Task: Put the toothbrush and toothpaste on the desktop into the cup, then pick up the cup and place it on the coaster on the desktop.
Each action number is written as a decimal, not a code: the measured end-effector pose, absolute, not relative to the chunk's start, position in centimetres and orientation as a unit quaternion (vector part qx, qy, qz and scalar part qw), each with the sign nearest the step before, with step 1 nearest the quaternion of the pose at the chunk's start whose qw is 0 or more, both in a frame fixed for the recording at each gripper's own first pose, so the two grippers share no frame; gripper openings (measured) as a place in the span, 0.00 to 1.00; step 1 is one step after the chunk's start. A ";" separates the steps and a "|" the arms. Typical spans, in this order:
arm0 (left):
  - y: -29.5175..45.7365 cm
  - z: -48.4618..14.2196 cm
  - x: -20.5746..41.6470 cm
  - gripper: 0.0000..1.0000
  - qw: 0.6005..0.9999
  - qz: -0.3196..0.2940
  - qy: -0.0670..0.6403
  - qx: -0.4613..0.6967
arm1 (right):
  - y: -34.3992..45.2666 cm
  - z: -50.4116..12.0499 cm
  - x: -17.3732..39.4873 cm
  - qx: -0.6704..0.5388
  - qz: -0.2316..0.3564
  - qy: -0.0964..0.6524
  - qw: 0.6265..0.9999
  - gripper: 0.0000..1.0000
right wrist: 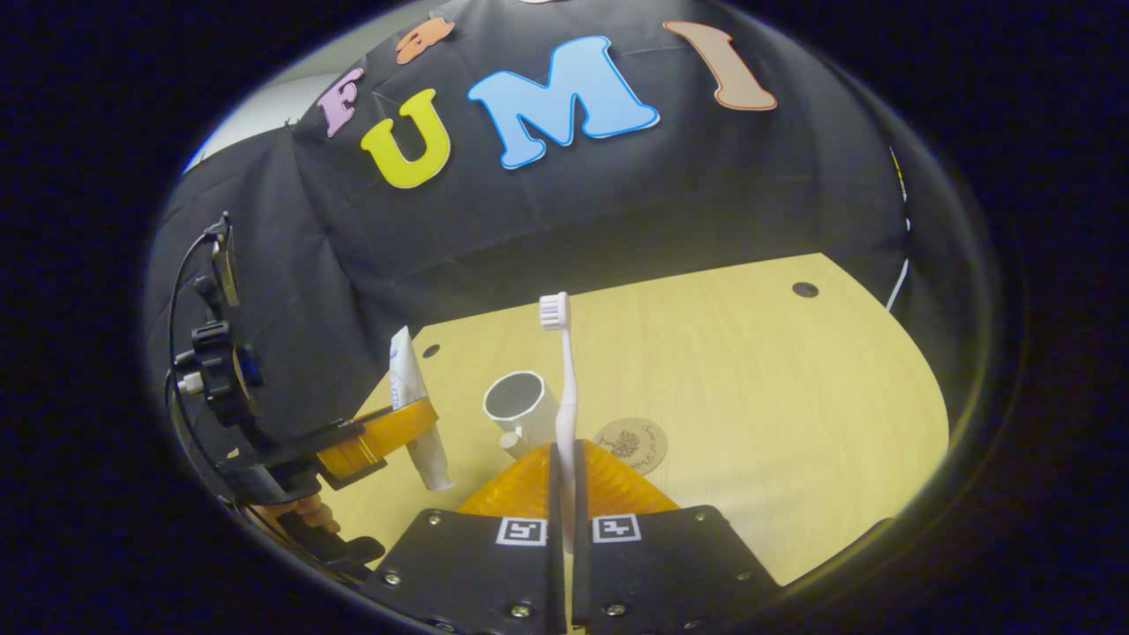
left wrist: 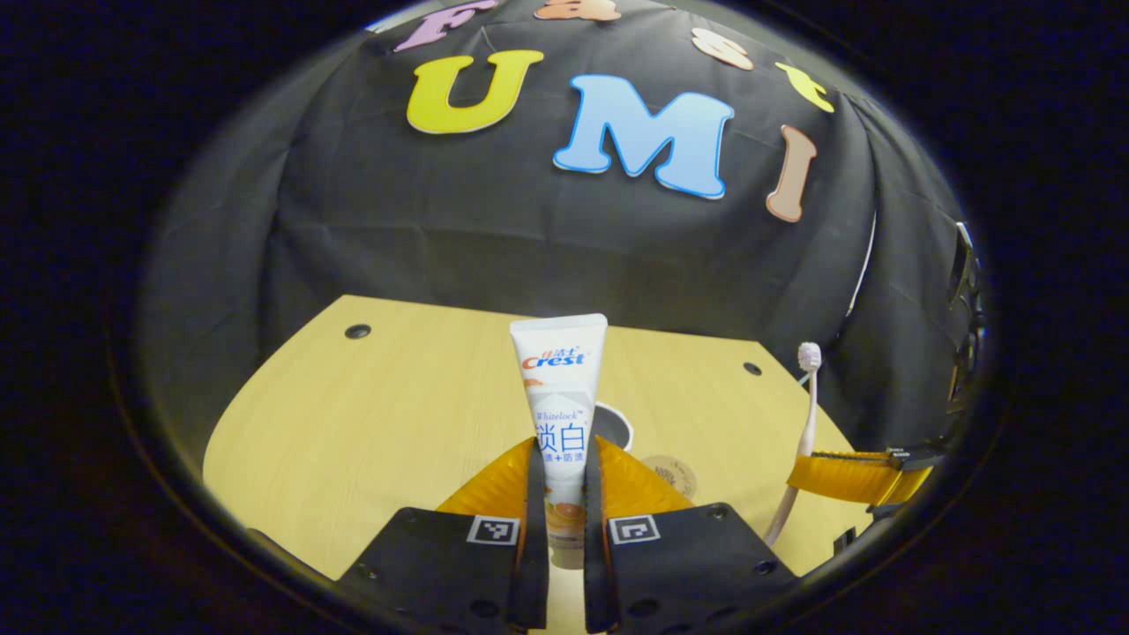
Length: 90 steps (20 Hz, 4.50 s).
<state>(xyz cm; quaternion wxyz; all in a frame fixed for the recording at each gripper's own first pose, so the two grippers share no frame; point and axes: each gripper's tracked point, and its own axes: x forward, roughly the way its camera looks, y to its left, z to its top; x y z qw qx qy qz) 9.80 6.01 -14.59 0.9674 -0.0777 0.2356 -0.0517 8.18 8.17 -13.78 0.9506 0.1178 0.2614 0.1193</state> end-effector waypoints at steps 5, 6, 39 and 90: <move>6.0 -11.4 15.5 0.23 0.984 -0.055 0.145 -0.088 | 7.8 -11.8 9.0 0.112 0.100 0.235 0.960 0.05; 5.6 -11.1 16.3 0.23 0.985 -0.061 0.134 -0.090 | 7.5 -11.6 9.3 0.108 0.092 0.232 0.962 0.05; 2.7 -18.5 20.2 0.60 0.975 -0.067 0.200 -0.073 | 3.6 -10.5 10.1 0.128 0.031 0.225 0.965 0.04; 15.7 -20.5 1.7 1.00 0.942 0.065 0.297 -0.144 | 21.1 -12.6 22.0 -0.041 0.202 0.042 0.978 0.47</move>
